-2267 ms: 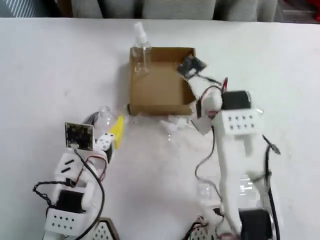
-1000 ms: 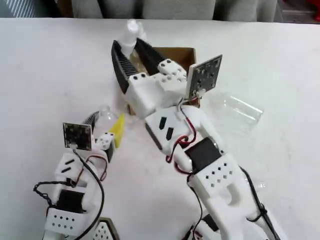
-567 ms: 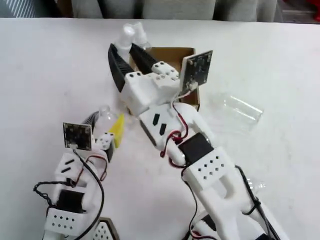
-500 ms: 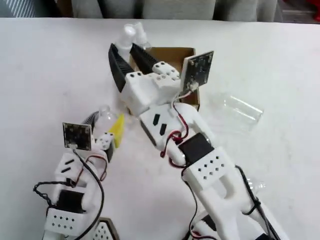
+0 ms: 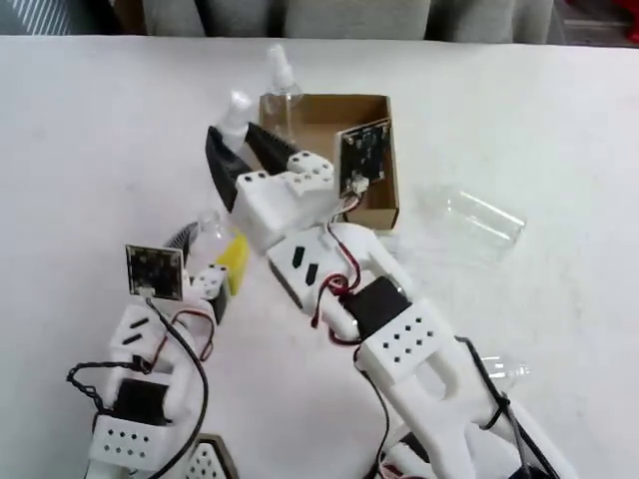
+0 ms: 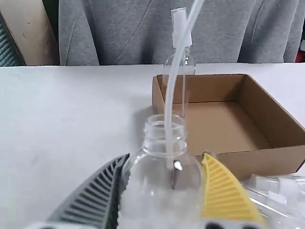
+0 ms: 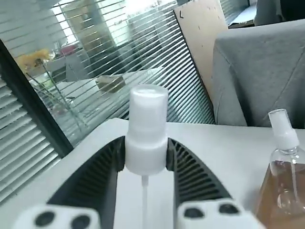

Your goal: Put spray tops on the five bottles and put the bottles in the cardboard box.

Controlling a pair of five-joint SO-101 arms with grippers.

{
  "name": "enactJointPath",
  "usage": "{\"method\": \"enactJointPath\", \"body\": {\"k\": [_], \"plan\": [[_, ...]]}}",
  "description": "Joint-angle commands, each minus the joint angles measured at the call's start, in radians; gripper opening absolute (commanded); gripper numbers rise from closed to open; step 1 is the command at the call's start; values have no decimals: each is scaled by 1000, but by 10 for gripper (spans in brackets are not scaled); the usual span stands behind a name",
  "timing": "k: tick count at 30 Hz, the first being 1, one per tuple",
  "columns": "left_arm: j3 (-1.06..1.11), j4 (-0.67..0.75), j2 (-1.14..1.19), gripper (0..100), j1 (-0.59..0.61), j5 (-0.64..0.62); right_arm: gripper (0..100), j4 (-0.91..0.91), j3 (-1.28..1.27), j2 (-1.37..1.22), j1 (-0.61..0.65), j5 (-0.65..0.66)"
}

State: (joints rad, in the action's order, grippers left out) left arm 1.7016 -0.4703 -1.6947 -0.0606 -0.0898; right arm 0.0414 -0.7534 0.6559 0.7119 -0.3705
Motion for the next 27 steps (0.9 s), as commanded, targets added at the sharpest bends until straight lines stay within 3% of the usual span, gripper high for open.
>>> {"method": "enactJointPath", "body": {"k": [1, 6, 12, 21, 27], "plan": [[-3, 35, -25, 23, -12, -8, 26, -24, -15, 5, 16, -8], [-3, 35, -25, 23, -12, -8, 39, -22, -77, 2, 53, 3], [-3, 34, -25, 23, -31, -8, 193, -22, -81, -65, 104, 54], [-3, 34, -25, 23, -30, -8, 201, -15, -77, 22, 130, 63], [-3, 35, -25, 23, -30, -8, 200, 99, -77, 225, 24, 57]]}}
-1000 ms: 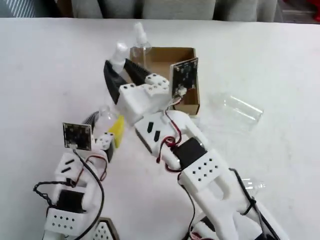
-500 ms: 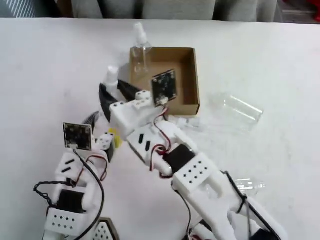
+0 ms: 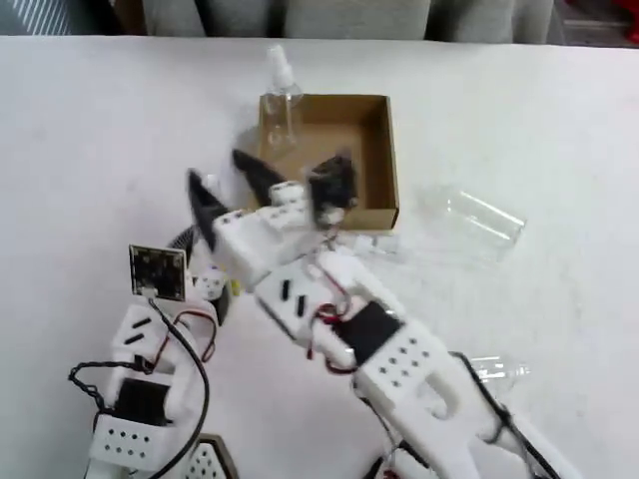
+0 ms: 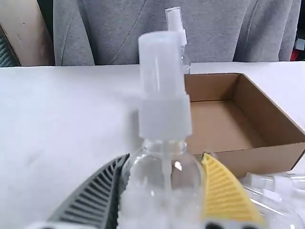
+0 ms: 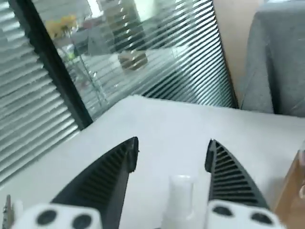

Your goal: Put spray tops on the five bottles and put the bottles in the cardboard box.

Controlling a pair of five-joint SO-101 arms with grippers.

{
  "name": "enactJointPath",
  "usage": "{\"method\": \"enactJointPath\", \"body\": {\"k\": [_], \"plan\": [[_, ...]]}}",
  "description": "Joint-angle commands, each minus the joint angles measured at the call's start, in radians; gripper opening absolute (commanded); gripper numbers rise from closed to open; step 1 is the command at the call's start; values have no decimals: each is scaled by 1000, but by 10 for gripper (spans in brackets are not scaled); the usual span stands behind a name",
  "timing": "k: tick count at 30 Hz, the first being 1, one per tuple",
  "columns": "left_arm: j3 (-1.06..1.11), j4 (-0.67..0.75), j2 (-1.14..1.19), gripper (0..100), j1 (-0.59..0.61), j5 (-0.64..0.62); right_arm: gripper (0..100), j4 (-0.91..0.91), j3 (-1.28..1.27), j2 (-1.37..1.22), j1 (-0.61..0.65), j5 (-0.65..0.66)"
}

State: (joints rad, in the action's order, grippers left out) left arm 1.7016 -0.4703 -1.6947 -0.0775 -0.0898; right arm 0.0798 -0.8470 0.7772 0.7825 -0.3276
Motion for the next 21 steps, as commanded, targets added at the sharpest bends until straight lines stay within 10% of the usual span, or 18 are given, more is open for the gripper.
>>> {"method": "enactJointPath", "body": {"k": [1, 6, 21], "plan": [[-3, 35, -25, 23, -13, -8, 195, 93, 14, 134, -59, 14], [-3, 38, -25, 23, -12, -8, 10, 277, 12, 245, -110, 14], [-3, 109, -24, 22, 22, -17, 15, 364, -411, 539, -130, 20]]}}
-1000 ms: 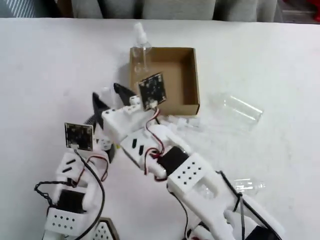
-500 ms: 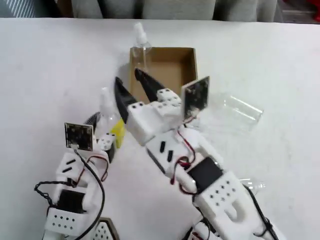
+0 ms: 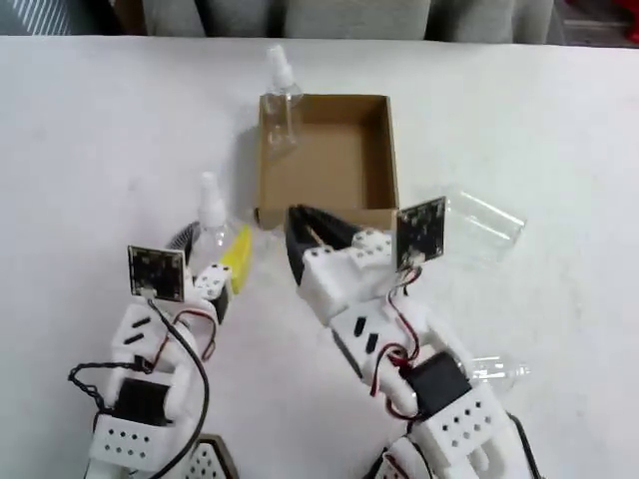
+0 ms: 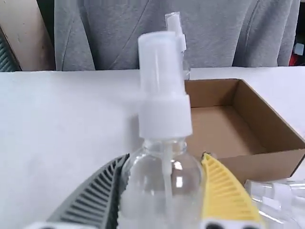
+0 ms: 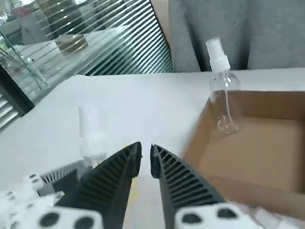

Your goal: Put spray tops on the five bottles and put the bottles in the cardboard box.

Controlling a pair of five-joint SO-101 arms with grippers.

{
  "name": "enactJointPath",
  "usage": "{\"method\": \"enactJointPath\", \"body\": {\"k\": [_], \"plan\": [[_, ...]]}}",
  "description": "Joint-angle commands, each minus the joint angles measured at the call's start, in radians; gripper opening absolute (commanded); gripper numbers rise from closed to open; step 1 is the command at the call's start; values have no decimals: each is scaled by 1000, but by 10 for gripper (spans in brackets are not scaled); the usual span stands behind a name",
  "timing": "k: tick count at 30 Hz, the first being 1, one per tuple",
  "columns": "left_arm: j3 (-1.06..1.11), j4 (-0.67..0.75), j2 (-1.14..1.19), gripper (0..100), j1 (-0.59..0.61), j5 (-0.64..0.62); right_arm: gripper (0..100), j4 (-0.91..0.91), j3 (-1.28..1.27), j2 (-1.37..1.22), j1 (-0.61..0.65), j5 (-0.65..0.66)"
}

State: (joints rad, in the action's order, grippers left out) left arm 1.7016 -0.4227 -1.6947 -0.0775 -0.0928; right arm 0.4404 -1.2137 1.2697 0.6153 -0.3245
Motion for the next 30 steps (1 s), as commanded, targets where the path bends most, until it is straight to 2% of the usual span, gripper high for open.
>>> {"method": "enactJointPath", "body": {"k": [1, 6, 12, 21, 27, 30], "plan": [[-3, 77, -24, 22, 41, -31, 15, 5, -74, 58, 64, 17], [-3, 158, -24, 22, 133, -193, 15, 1, -186, 102, 254, 18], [-3, 172, -24, 22, 134, -233, 15, -12, -249, 104, 420, 20], [-3, 170, -28, 22, 73, -232, 15, -372, -428, 104, 421, 20], [-3, 164, -30, 22, 39, -226, 15, -401, -437, 102, 420, 23], [-3, 163, -30, 22, 39, -226, 15, -432, -440, 94, 418, 87]]}}
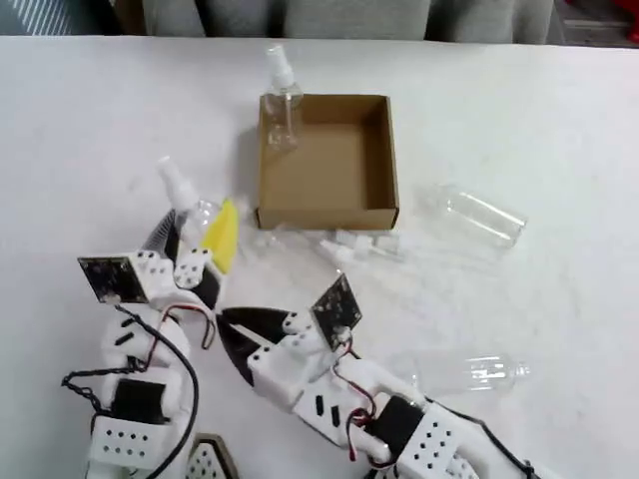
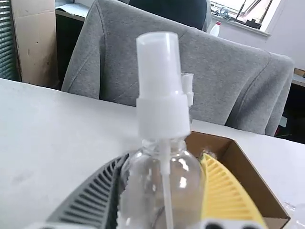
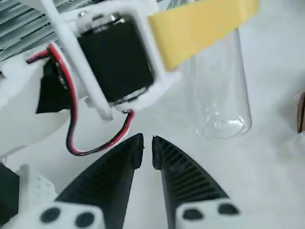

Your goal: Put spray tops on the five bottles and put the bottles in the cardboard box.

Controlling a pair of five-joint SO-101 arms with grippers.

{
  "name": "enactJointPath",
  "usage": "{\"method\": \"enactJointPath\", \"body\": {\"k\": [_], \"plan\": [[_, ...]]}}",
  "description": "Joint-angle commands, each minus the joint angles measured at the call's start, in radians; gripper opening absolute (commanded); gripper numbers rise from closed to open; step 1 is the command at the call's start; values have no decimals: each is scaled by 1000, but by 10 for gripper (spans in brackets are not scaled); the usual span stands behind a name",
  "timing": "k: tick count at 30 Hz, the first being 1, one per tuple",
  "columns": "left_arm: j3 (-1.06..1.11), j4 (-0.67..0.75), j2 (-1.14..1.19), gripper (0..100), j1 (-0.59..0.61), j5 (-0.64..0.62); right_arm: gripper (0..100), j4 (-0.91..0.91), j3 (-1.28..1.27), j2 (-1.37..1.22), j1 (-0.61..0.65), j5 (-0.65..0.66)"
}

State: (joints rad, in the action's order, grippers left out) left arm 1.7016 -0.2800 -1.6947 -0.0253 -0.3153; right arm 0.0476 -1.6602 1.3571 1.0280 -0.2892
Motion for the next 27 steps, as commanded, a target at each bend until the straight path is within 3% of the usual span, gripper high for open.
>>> {"method": "enactJointPath", "body": {"k": [1, 16, 27], "plan": [[-3, 20, -30, 22, -13, -3, 15, -58, 6, -7, -2, 52], [-3, 20, -30, 22, -8, -3, 15, -479, 157, -641, -84, 60], [-3, 18, -27, 22, -7, 58, 15, -512, 250, -819, -131, 54]]}}
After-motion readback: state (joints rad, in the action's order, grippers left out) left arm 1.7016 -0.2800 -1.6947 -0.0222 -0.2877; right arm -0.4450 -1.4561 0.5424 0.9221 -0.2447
